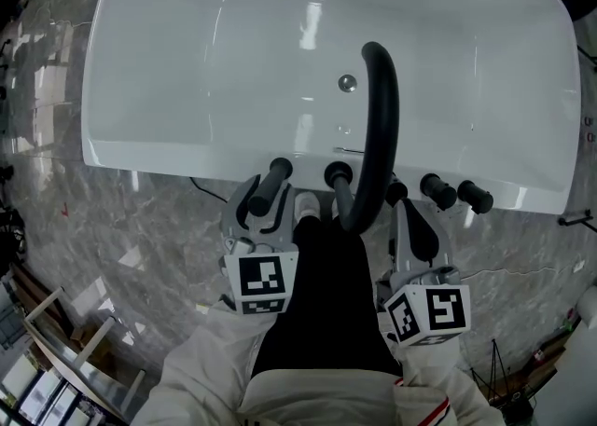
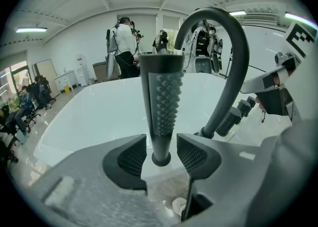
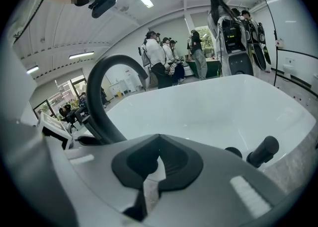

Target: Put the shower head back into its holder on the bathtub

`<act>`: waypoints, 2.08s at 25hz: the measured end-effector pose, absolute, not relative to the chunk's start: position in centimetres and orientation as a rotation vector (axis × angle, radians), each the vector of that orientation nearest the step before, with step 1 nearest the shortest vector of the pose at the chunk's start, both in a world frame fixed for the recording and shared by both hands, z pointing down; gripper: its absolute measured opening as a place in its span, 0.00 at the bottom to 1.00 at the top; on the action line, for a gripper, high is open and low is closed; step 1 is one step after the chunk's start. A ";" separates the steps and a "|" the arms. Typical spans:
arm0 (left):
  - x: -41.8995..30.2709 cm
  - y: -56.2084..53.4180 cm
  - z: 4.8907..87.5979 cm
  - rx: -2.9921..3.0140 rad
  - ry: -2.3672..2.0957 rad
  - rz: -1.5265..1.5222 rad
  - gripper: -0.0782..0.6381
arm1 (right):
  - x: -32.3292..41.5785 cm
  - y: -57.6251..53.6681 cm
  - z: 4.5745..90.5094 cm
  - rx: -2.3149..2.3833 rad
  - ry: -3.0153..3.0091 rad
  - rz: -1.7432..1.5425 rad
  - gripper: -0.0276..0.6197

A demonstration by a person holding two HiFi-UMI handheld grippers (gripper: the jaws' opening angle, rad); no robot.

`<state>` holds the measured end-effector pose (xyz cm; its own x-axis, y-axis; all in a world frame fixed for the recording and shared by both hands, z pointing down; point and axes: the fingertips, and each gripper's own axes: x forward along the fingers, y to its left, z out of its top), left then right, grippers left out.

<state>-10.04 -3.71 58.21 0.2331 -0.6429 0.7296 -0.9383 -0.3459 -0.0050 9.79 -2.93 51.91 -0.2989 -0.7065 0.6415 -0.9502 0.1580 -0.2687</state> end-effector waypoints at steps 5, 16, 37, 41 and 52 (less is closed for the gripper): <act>-10.4 -2.5 56.4 2.057 -1.468 0.888 0.39 | 10.2 -3.1 50.0 1.585 -2.101 0.884 0.05; -13.9 -0.3 46.3 2.027 -1.565 0.812 0.38 | 9.9 -4.5 40.4 1.578 -2.211 0.788 0.05; -11.5 -6.0 28.1 2.221 -1.680 0.528 0.20 | 8.5 -7.4 25.6 1.561 -2.433 0.638 0.05; -10.8 -6.0 27.2 2.235 -1.676 0.506 0.17 | 8.0 -7.0 24.6 1.527 -2.471 0.634 0.05; -8.1 -5.5 26.7 2.228 -1.690 0.491 0.11 | 8.8 -6.4 24.9 1.441 -2.530 0.662 0.05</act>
